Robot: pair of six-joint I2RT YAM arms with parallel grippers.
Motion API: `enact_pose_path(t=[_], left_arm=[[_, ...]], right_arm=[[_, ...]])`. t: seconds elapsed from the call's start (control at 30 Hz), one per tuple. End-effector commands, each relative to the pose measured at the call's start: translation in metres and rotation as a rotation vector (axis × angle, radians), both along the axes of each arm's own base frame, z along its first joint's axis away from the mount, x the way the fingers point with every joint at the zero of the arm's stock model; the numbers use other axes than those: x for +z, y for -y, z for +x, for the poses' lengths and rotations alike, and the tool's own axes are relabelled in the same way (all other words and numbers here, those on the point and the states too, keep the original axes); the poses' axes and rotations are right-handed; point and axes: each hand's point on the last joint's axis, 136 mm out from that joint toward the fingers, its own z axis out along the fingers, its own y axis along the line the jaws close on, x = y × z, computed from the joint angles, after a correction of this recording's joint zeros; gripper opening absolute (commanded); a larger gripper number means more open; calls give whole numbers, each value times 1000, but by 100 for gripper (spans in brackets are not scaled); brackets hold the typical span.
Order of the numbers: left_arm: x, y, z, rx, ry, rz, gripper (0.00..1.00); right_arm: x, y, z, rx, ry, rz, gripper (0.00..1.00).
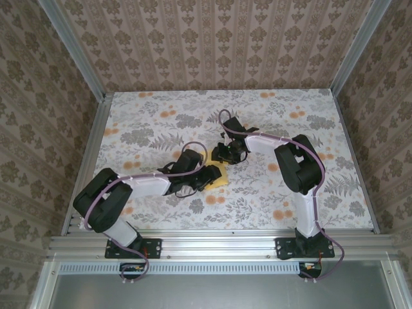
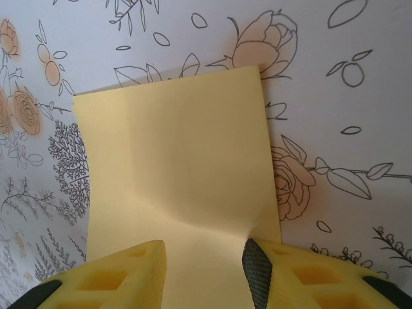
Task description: Fold a paper plane with a square sheet of paper (pick it up from the middle)
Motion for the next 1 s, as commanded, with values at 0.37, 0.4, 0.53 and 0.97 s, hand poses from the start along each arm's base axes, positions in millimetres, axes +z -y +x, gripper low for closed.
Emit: enact_pose_path(t=[0.37, 0.4, 0.53, 0.97], left_arm=[[-8, -1, 7, 62, 25, 0, 62], [-7, -5, 10, 79, 36, 4, 62], [-2, -18, 17, 122, 67, 5, 63], [15, -18, 15, 35, 186, -28, 54]], right_arm=[[-52, 32, -39, -23, -173, -141, 42], [-52, 32, -39, -23, -173, -143, 42], [-52, 32, -40, -21, -173, -143, 42], [-51, 32, -39, -22, -171, -141, 42]])
